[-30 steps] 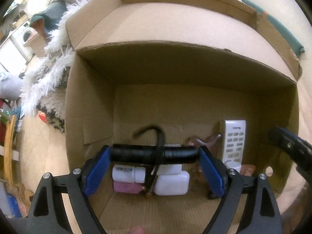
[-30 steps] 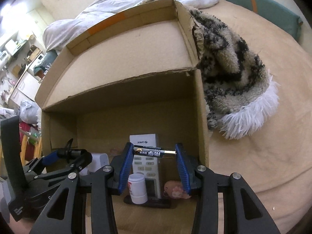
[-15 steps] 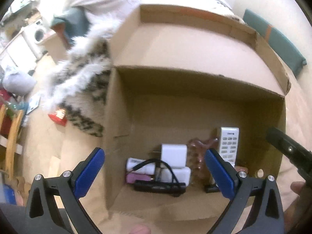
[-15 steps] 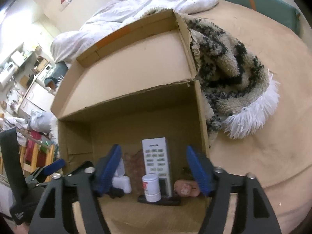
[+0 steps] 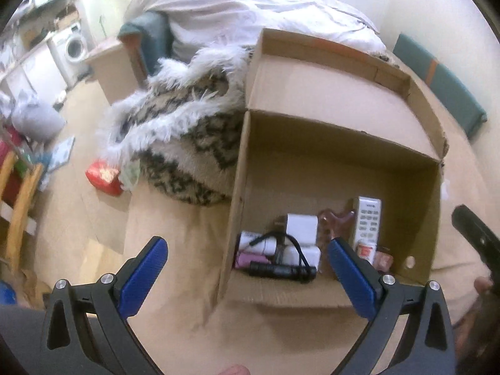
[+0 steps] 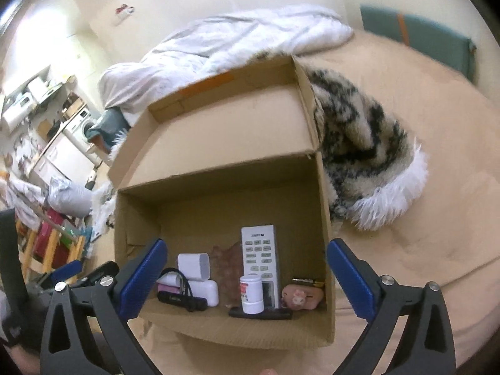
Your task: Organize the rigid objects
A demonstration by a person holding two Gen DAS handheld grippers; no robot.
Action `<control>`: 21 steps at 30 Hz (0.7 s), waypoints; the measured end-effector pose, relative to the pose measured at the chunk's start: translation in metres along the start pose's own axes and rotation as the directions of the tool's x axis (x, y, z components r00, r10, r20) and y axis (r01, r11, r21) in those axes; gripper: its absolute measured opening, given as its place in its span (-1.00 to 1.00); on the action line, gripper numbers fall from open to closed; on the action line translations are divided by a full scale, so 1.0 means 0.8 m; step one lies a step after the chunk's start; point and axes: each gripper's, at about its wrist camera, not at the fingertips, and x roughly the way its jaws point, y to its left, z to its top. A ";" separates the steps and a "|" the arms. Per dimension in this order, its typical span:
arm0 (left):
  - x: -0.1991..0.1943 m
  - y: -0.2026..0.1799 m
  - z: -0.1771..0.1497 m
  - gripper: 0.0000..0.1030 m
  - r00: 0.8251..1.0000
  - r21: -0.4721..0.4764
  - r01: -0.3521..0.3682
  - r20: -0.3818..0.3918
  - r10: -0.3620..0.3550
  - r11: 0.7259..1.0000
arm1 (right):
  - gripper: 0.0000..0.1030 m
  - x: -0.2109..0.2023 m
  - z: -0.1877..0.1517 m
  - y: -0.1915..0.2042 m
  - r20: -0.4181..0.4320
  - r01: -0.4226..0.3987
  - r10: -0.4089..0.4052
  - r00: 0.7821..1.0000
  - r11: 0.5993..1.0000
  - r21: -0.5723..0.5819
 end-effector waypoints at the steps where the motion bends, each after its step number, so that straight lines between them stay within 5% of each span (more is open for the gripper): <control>1: -0.004 0.003 -0.003 0.99 1.000 -0.005 0.008 0.005 -0.008 1.000 | 1.00 -0.009 -0.004 0.003 0.013 -0.001 0.001 1.000 1.000 -0.013; 10: -0.056 0.020 -0.053 0.99 0.987 0.059 0.011 0.159 -0.020 0.998 | 1.00 -0.057 -0.055 0.031 0.083 0.053 -0.042 0.996 0.989 -0.135; 16: -0.041 0.017 -0.072 0.99 0.986 0.086 0.071 0.141 -0.083 0.994 | 1.00 -0.052 -0.082 0.028 0.082 0.080 -0.069 0.994 0.986 -0.143; 21: -0.028 0.019 -0.069 0.99 0.989 0.079 0.047 0.134 -0.057 0.996 | 1.00 -0.040 -0.084 0.034 0.087 0.094 -0.081 0.993 0.982 -0.162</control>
